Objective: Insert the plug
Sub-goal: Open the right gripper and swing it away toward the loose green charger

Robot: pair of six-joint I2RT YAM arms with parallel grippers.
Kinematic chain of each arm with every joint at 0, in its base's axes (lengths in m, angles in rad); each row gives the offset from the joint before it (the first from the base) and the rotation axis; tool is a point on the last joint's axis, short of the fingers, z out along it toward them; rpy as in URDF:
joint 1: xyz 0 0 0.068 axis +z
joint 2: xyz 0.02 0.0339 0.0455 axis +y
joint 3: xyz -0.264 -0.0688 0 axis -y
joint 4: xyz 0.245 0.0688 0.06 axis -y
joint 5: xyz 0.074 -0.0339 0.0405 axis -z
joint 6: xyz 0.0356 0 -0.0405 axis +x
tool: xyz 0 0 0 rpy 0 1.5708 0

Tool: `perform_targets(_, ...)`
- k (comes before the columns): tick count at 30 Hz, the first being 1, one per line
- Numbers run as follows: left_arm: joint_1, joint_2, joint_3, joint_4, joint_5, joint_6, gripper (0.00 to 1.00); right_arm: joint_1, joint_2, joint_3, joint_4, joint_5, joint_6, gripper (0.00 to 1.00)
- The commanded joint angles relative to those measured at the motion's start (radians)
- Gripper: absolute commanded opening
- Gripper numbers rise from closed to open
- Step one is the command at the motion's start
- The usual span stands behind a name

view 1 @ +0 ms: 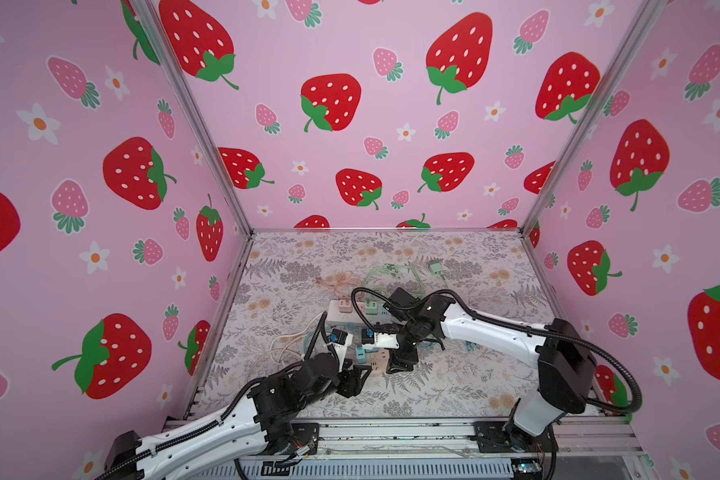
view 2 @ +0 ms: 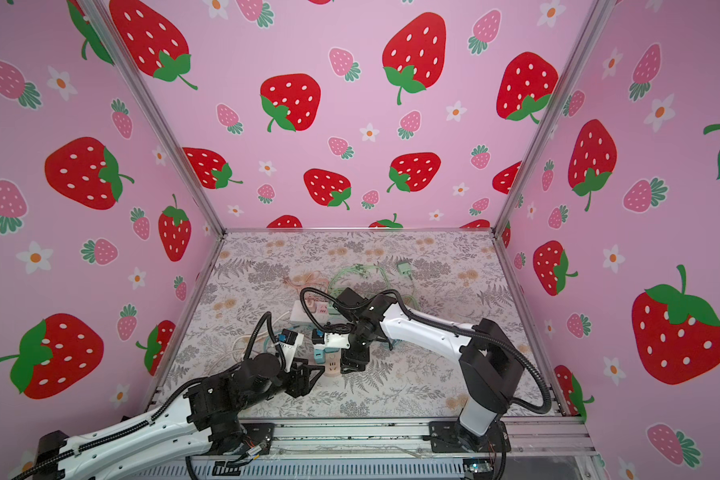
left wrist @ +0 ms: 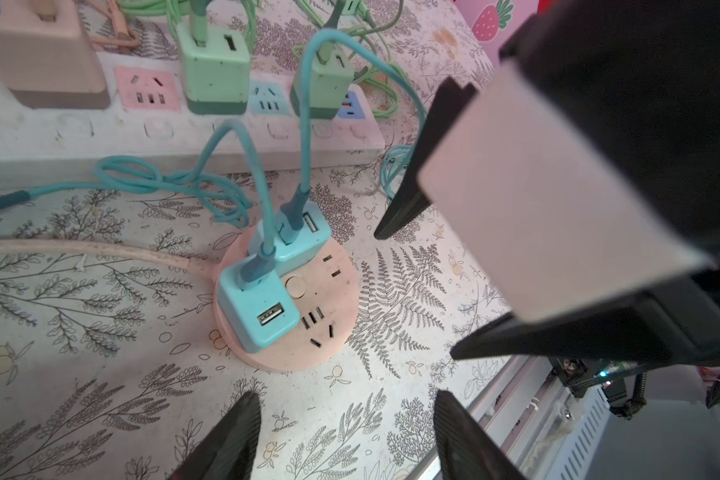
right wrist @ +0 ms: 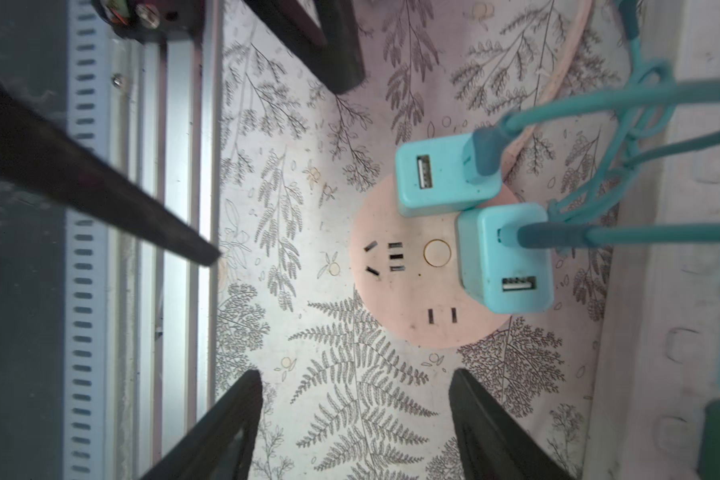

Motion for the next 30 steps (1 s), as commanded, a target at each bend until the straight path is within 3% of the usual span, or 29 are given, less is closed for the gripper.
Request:
perform_targets(1,0.016,0.016,0.065,-0.036,0.015,0.044,0.69,-0.031,-0.125,-0.042,0.097,-0.152,0.011,0.74)
perform_targets(7,0.053,0.034,0.108,-0.028,0.084,0.061,0.70,-0.160,-0.374,-0.174,0.382,-0.200,0.160,0.74)
perform_targets(13,0.128,0.048,0.188,-0.077,0.140,0.088,0.71,-0.322,-0.465,-0.245,0.618,0.011,0.374,0.78)
perform_targets(20,0.290,0.071,0.289,-0.137,0.215,0.097,0.72,-0.505,-0.366,-0.226,0.704,0.269,0.554,0.77)
perform_targets(30,0.434,0.067,0.326,-0.154,0.259,0.088,0.76,-0.638,-0.026,-0.126,0.809,0.456,0.556,0.78)
